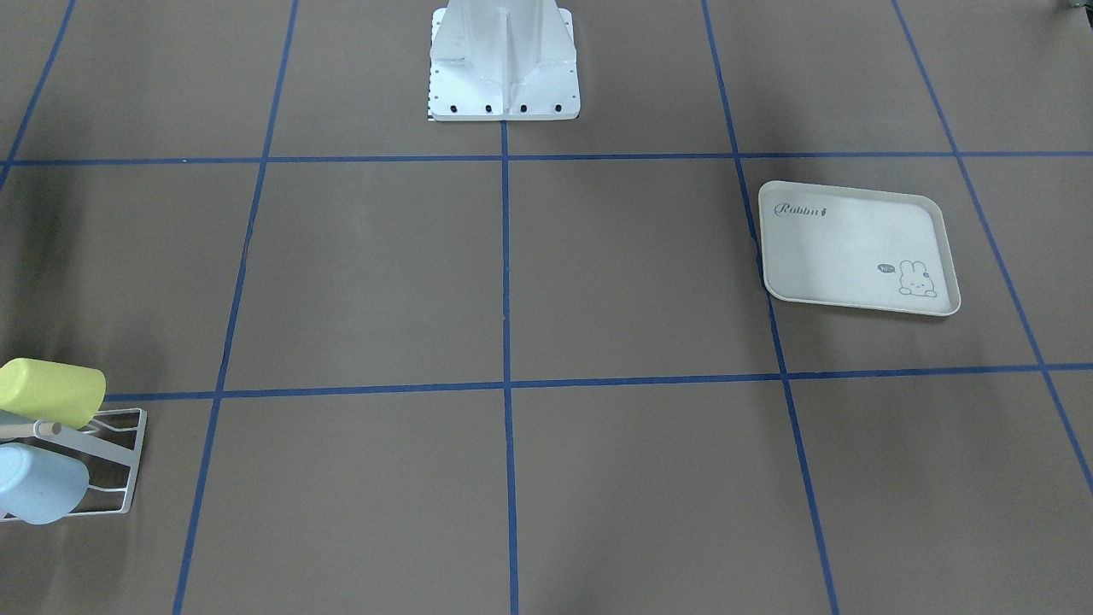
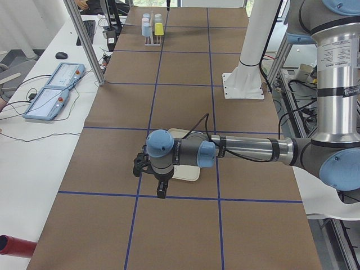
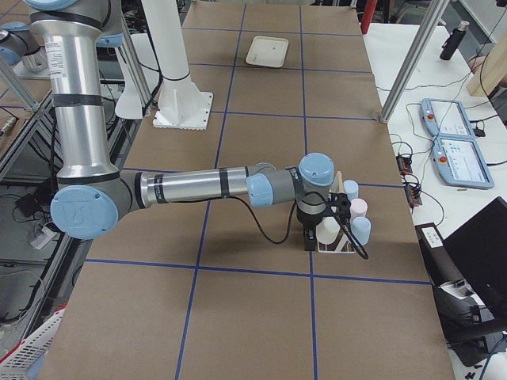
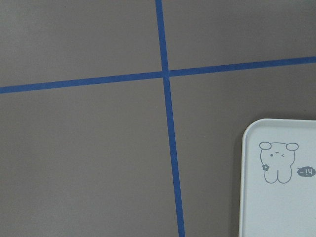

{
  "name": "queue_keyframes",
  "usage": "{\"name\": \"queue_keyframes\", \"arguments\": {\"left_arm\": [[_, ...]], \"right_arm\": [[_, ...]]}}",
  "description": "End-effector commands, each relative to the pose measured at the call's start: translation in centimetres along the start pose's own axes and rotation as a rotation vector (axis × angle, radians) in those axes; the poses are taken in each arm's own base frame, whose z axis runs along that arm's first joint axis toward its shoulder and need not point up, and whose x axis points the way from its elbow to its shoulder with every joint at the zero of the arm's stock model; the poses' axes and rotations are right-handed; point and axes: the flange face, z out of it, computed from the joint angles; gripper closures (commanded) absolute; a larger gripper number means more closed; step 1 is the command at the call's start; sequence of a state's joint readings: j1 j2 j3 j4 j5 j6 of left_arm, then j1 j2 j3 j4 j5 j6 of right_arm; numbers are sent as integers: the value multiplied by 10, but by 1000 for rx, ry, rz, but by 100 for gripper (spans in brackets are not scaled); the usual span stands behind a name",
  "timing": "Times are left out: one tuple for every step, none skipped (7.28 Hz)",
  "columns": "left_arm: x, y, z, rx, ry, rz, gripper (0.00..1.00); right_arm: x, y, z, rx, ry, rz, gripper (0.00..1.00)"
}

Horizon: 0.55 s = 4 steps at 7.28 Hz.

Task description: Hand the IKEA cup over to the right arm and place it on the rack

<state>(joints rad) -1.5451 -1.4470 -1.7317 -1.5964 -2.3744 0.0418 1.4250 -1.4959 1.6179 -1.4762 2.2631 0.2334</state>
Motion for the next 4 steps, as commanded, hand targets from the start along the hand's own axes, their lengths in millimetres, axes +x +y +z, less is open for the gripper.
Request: {"name": "queue_keyframes", "arguments": {"left_arm": [[0,2,2,-4,10,-8,0],[7,-6,-4,10,12,6,0],[12,-16,-9,20,12,19,0],[14,-19,-12,26,12,21,0]], "right_arm": [[-8,3,13,-35,5,-6,1],[-9,4,15,-45,0,-2,1],[-7,4,8,-60,-6,23,1],[0,5,-1,-72,-32,52,1]]}}
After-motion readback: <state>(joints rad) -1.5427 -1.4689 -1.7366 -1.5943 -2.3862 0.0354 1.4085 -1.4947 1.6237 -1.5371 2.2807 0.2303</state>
